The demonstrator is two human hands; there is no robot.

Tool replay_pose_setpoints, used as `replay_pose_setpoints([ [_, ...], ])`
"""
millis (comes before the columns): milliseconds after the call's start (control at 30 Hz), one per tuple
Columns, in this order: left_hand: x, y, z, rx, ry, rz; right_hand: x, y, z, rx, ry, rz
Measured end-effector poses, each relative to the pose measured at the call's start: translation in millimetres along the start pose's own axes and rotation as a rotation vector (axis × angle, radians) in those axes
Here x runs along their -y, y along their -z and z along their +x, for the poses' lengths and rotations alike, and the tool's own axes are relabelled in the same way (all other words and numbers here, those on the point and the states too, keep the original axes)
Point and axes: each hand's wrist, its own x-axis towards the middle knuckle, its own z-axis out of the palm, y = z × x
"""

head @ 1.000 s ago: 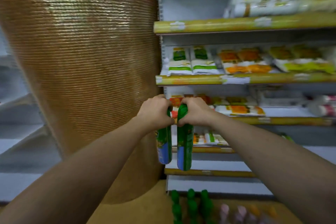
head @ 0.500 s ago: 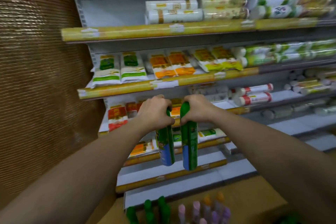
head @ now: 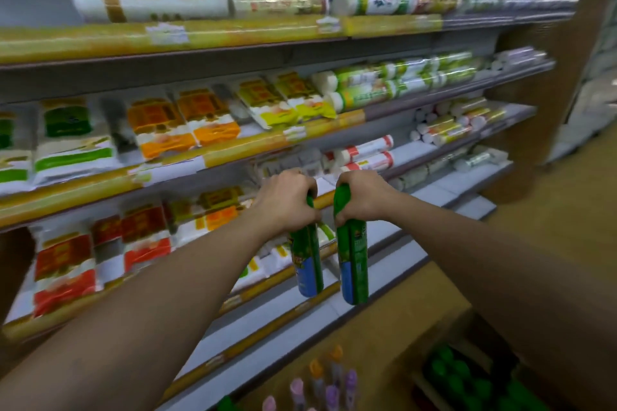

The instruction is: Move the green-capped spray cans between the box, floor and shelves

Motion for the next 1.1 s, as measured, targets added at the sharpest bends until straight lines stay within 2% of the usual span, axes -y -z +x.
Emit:
replay_pose_setpoints([
  [567,-115.7,-61.4,194.0,0.071,-0.498,-0.122,-177.6,40.5,15.4,-0.092,-0.44,-0.012],
  [1100,-295.0,-118.0,293.1,0.162,-0.54,-0.237,-378.9,67.6,-20.0,-0.04,-0.574,0.01],
])
